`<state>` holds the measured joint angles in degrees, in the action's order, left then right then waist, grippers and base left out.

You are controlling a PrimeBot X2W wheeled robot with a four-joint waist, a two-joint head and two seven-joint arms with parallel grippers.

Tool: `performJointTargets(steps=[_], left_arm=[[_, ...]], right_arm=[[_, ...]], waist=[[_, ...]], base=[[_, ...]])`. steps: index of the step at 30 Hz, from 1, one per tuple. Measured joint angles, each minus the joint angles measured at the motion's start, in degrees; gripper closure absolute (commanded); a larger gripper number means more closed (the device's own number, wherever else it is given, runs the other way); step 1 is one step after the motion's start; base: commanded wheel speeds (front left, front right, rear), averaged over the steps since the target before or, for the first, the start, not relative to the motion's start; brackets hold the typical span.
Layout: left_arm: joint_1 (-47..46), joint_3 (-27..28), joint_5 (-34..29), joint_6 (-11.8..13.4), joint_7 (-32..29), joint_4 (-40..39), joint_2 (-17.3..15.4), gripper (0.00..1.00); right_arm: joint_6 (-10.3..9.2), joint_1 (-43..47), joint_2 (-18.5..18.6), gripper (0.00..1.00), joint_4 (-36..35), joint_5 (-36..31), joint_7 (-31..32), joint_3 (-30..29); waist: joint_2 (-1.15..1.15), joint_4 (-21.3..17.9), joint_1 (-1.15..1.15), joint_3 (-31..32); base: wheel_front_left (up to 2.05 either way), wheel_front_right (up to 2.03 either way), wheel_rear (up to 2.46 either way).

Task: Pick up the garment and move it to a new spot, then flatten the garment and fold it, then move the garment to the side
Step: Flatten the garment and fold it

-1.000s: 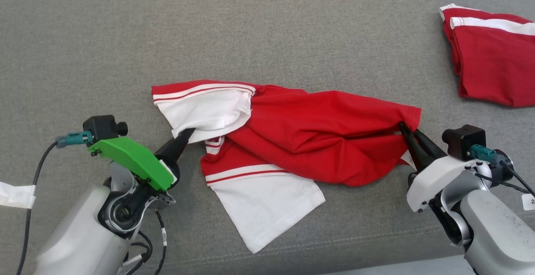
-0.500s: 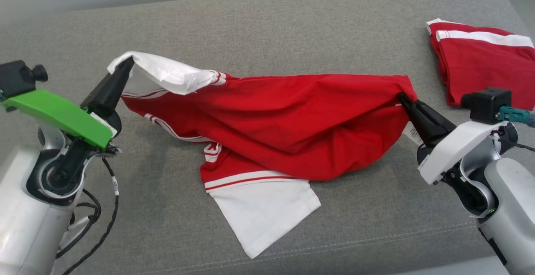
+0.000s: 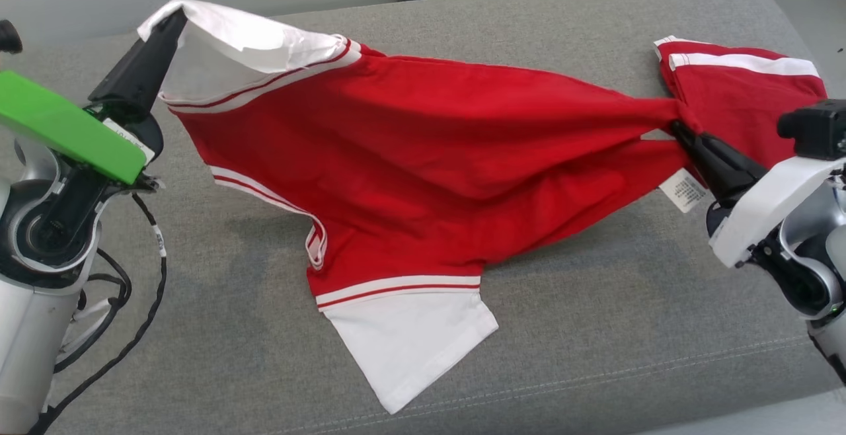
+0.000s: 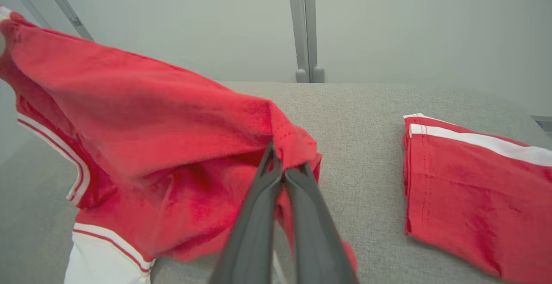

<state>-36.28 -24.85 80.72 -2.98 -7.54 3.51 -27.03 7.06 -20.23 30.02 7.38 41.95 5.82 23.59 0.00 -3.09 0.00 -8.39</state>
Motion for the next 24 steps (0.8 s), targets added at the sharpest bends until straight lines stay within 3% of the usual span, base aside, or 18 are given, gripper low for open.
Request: performJointTargets(steps=[3,10,17,18,19,20,24], left_arm=[[-0.4,0.2,0.2,1.5,-1.2,-1.3,-0.2,1.00],[4.6,-2.2,2.0,4.1,-3.6,-3.5,-0.1,1.00],[9.1,-2.1,2.0,5.1,-3.9,-5.5,-1.4,1.00],[9.2,-1.8,2.0,5.3,-3.6,-5.9,-1.6,1.00],[9.3,-1.6,2.1,5.3,-3.4,-6.2,-1.8,1.00],[9.3,-1.5,2.1,5.3,-3.4,-6.3,-1.9,1.00],[11.2,-1.1,2.1,5.3,-3.2,-7.9,-2.9,1.00]], right_arm=[[0.00,1.3,0.5,1.00,0.3,-0.3,1.6,2.0],[0.00,9.1,-2.6,1.00,2.0,1.0,3.4,7.3],[0.00,11.7,-4.4,1.00,3.0,2.6,3.3,9.1],[0.00,11.7,-4.4,0.64,3.0,2.4,3.3,9.1],[0.00,11.7,-4.4,0.15,3.1,2.3,3.2,9.1],[0.00,11.6,-4.3,0.00,3.4,1.8,3.2,9.2],[0.00,11.0,-3.5,0.00,3.5,0.2,2.7,9.2]], waist=[[0.00,-0.1,0.00,-0.3],[0.00,-0.6,0.00,-2.5],[0.00,-0.9,0.00,-5.5],[0.00,-0.9,0.00,-5.8],[0.00,-0.9,0.00,-6.2],[0.00,-1.0,0.00,-6.5],[0.00,-1.0,0.00,-7.0]], base=[[0.00,0.00,0.00],[0.00,0.00,0.00],[0.00,0.00,0.00],[0.00,0.00,0.00],[0.00,0.00,0.00],[0.00,0.00,0.00],[0.00,0.00,0.00]])
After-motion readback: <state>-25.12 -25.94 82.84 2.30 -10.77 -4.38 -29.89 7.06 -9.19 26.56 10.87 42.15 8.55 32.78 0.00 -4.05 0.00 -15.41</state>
